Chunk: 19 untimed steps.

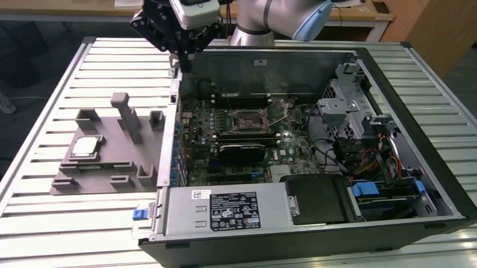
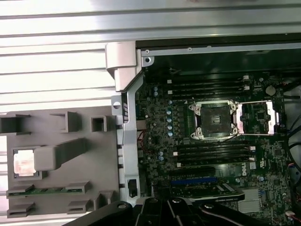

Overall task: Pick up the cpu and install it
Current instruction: 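Reach for the cpu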

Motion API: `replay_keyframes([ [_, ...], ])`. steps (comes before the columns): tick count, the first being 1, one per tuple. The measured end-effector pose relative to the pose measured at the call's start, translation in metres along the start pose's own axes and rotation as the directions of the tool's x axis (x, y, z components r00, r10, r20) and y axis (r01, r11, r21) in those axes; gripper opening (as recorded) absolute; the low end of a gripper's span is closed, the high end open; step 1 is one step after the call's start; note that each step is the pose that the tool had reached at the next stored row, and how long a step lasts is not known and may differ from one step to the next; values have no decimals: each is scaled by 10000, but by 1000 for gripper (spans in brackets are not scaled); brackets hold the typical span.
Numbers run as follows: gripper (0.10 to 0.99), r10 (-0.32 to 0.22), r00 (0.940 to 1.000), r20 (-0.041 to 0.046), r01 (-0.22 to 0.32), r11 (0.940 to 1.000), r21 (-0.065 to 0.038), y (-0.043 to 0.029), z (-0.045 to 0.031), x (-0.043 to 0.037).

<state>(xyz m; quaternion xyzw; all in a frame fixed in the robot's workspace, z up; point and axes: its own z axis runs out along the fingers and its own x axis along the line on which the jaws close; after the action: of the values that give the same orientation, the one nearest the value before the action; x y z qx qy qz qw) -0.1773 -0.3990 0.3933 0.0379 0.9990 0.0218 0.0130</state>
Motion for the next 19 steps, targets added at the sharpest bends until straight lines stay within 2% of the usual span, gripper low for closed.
replay_keyframes([
  [19, 106, 0, 10000, 0, 0, 10000, -1, -15, -5, 196],
])
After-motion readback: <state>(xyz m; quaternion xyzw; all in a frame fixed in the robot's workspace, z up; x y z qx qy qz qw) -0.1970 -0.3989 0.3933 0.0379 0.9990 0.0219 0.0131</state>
